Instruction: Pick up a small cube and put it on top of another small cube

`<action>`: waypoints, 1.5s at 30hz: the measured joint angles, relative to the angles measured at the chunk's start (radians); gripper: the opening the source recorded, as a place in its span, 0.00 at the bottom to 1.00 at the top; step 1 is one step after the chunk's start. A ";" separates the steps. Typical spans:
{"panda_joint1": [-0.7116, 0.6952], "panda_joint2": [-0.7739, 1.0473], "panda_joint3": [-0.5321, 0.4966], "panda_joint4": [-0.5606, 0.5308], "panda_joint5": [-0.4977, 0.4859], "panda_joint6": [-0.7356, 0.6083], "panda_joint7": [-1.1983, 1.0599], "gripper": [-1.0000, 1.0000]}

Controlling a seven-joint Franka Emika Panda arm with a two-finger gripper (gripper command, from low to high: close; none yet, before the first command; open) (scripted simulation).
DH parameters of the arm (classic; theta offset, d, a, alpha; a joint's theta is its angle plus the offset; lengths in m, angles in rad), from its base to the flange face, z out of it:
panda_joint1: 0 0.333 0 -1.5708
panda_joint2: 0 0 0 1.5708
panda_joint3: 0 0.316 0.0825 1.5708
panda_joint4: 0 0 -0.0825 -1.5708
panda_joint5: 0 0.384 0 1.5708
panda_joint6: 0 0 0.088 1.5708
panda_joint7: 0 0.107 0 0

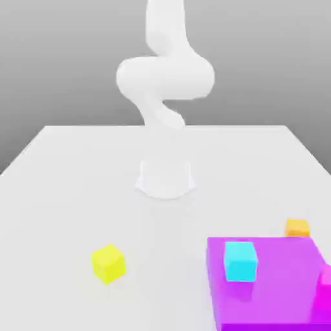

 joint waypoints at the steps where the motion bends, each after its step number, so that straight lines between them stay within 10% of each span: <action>1: -0.008 0.033 0.035 -0.014 -0.006 0.018 0.042 0.50; 23: -0.002 0.717 0.643 -0.300 -0.288 0.371 1.018 0.50; 30: 0.135 0.910 0.623 -0.360 -0.381 0.480 1.277 0.50; 39: 0.391 1.101 0.306 -0.294 -0.701 0.592 1.529 0.50; 40: 0.407 1.112 0.286 -0.290 -0.720 0.599 1.543 0.00; 45: 0.407 1.113 0.286 -0.290 -0.720 0.602 1.543 0.00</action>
